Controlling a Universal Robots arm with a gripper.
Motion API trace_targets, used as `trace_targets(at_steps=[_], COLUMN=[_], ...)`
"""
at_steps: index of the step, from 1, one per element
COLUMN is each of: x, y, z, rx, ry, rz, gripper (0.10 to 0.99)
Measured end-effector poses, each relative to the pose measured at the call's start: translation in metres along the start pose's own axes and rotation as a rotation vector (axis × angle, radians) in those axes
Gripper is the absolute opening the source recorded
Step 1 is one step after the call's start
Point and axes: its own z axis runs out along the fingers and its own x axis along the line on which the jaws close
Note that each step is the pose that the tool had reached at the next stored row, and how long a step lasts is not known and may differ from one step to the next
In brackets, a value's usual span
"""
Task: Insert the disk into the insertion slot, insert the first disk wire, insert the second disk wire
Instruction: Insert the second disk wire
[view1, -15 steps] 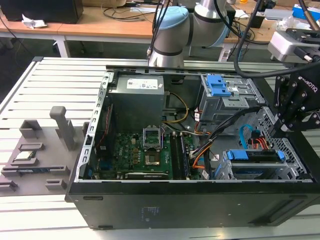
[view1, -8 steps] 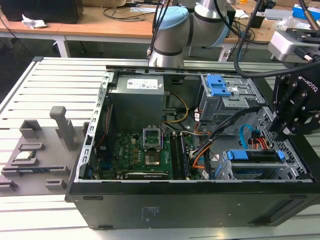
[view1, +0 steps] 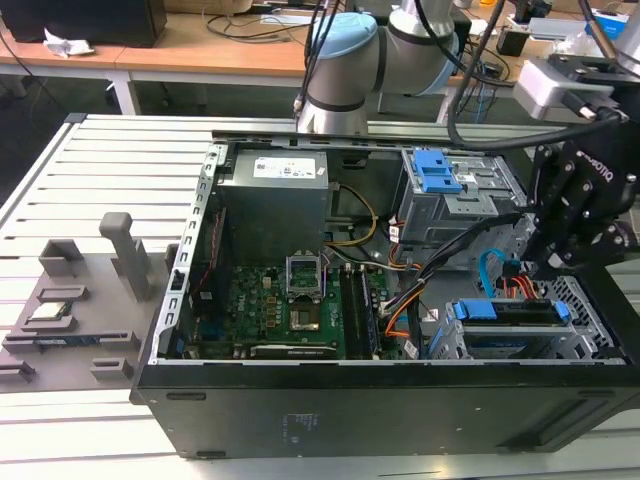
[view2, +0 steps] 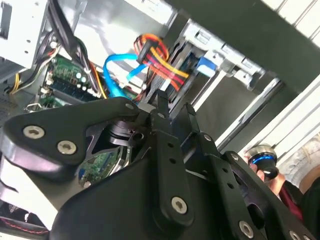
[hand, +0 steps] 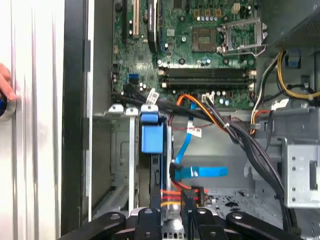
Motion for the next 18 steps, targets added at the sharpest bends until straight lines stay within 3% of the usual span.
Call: trace_targets(at_steps=[3, 6, 10, 12, 18], x=[0.0, -0.0007, -0.0009, -0.0009, 0.0001], y=[0.0128, 0.0203, 0.0203, 0.0203, 0.0203], z=[0.001, 0.004, 0.0055, 0.0056, 0.0061], rx=[0.0, 0.0, 0.0, 0.0, 0.0], ry=[0.0, -0.0001, 0.0001, 0.0001, -0.0003], rz=[0.0, 0.0, 0.0, 0.0, 0.0], gripper=[0.302, 0.302, 0.29, 0.161, 0.161])
